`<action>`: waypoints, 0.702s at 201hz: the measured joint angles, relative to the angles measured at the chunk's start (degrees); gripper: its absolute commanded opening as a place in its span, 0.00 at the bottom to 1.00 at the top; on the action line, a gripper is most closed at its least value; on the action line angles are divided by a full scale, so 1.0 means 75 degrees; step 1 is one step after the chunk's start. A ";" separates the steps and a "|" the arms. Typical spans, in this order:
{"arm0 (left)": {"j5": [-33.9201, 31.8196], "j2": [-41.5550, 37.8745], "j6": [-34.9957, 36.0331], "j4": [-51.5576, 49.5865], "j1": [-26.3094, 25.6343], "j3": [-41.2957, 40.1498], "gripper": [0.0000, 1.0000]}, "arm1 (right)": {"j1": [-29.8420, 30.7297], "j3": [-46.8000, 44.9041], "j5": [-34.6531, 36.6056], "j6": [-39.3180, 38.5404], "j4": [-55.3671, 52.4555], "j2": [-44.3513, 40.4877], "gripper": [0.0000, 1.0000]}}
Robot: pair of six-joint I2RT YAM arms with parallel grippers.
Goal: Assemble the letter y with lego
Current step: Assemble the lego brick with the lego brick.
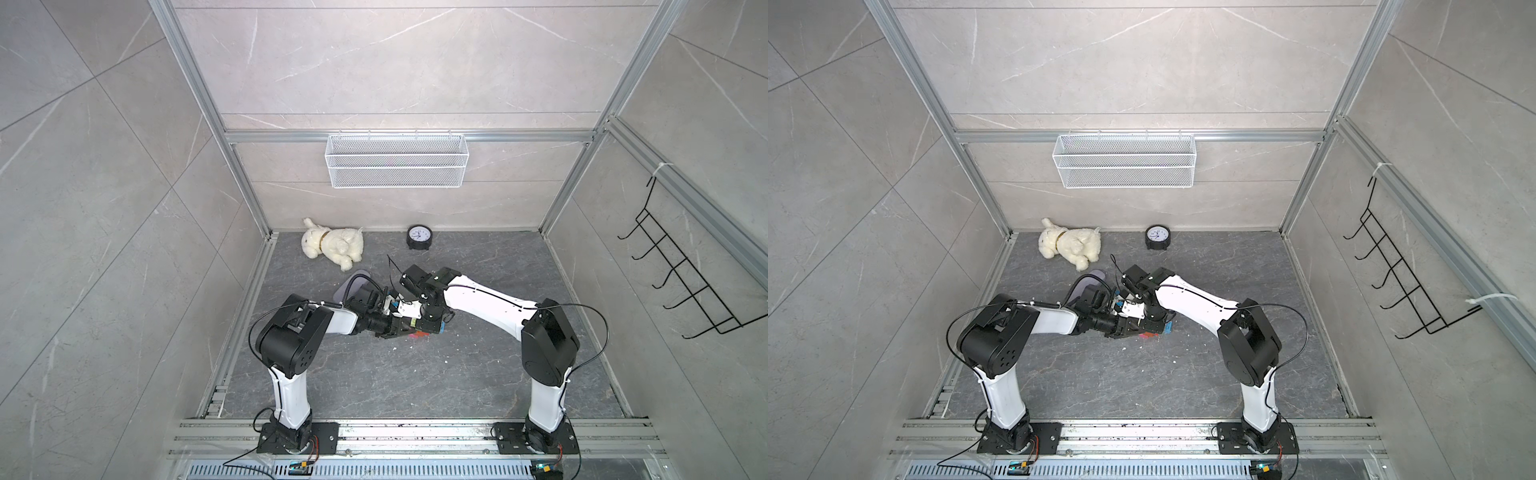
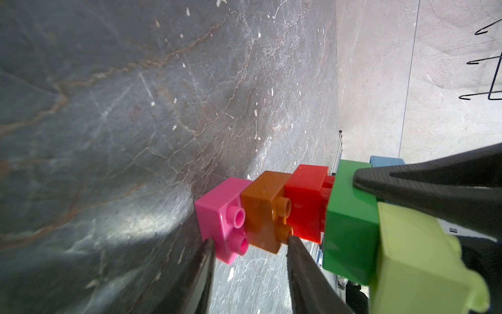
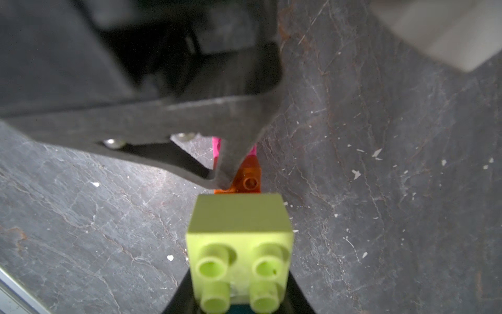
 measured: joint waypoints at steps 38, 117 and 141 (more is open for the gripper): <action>-0.0003 0.0000 0.0000 0.0000 0.0000 0.0000 0.45 | 0.0000 -0.0006 0.0000 0.0050 0.0050 0.0000 0.23; 0.0052 -0.0003 0.0000 -0.0082 0.0006 0.0000 0.45 | -0.0009 -0.0283 -0.0140 -0.0562 0.0411 -0.0149 0.24; 0.0047 -0.0006 0.0003 -0.0082 0.0006 0.0000 0.45 | -0.0009 -0.0157 -0.0119 -0.0554 0.0297 -0.0044 0.24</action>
